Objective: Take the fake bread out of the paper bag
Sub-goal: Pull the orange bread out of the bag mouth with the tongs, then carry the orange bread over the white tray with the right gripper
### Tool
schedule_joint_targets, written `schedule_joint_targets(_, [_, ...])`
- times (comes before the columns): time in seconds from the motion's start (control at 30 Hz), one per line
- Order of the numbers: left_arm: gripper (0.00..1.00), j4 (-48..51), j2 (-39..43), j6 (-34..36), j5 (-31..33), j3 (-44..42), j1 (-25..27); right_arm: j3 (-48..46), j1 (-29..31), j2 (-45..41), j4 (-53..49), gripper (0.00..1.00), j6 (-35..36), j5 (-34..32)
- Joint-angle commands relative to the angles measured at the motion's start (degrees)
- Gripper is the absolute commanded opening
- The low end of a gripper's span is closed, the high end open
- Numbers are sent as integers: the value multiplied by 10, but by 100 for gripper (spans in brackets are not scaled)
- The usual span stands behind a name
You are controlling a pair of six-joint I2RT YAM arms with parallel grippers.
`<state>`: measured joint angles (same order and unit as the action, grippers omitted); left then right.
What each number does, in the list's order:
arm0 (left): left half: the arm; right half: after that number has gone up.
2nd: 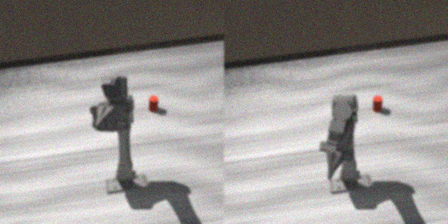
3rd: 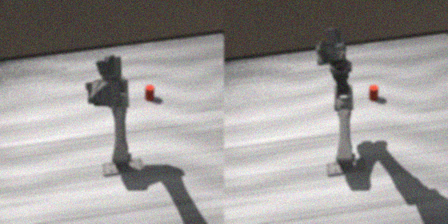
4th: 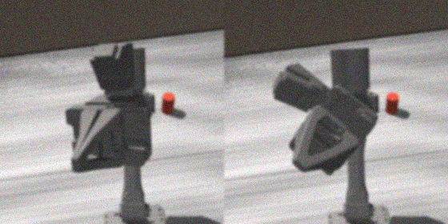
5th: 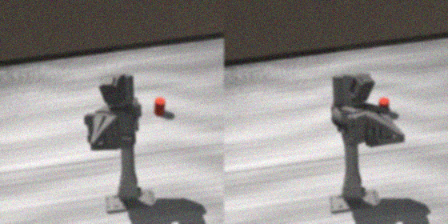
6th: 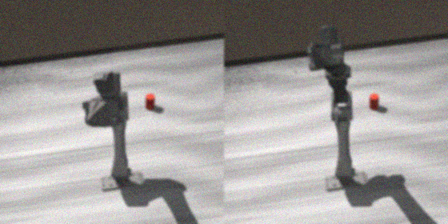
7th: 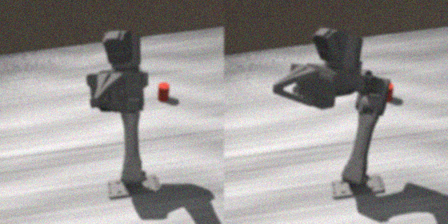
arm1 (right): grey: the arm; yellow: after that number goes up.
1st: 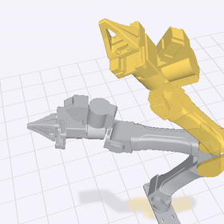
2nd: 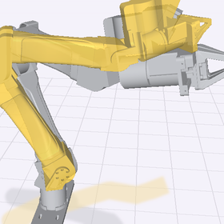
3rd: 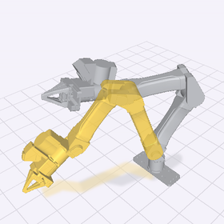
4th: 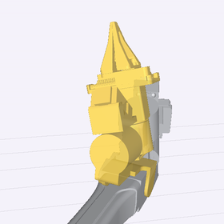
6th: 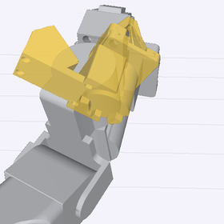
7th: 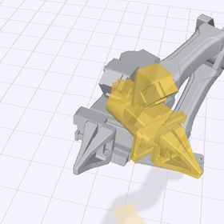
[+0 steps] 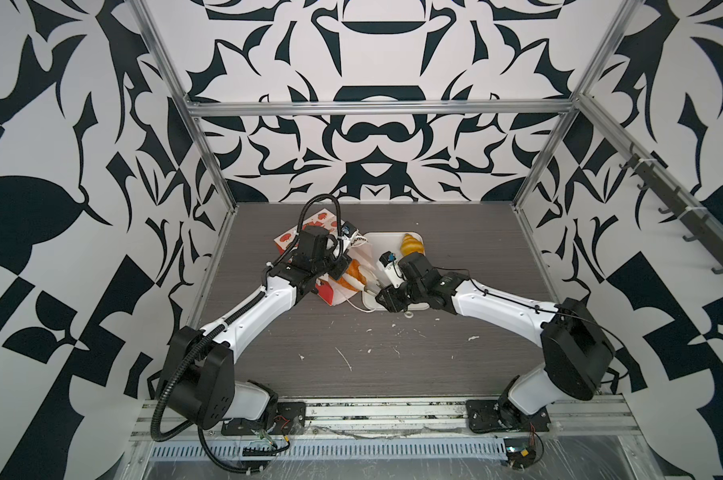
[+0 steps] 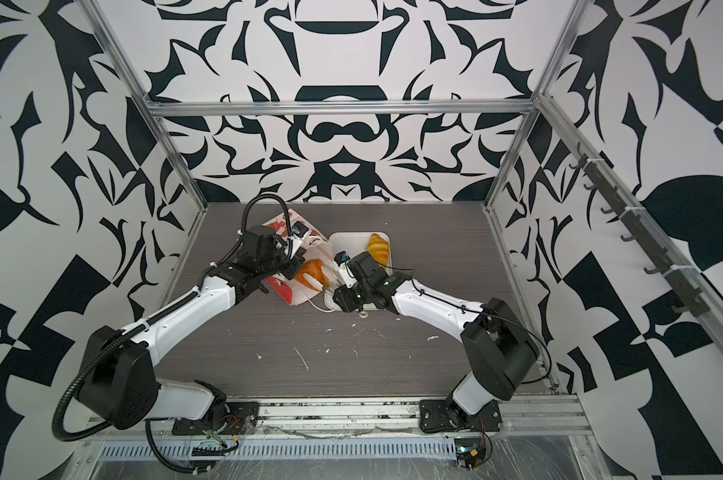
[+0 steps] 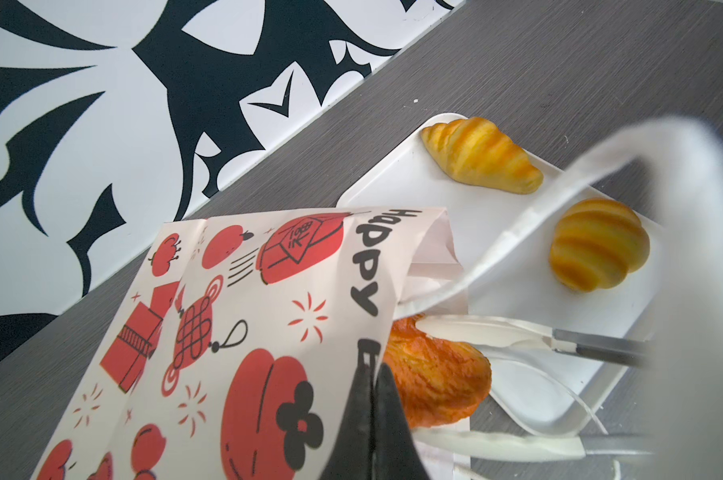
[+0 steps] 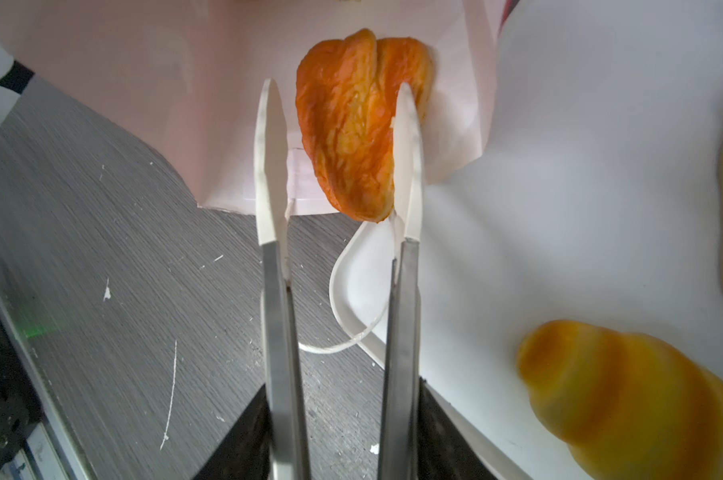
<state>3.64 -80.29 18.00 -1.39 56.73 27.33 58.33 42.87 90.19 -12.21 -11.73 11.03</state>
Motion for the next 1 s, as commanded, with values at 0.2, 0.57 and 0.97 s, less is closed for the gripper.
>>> schedule_joint_targets(0.2, [0,-15,-6,-5,-12,-2,0,35,23,14,5,53,42,-46])
schedule_joint_targets(0.57, [0,-18,-9,-5,-12,-1,1,37,49,9,-6,54,66,-95])
schedule_joint_targets(0.97, [0,-21,-12,-7,-16,1,0,16,56,-34,16,54,81,-102])
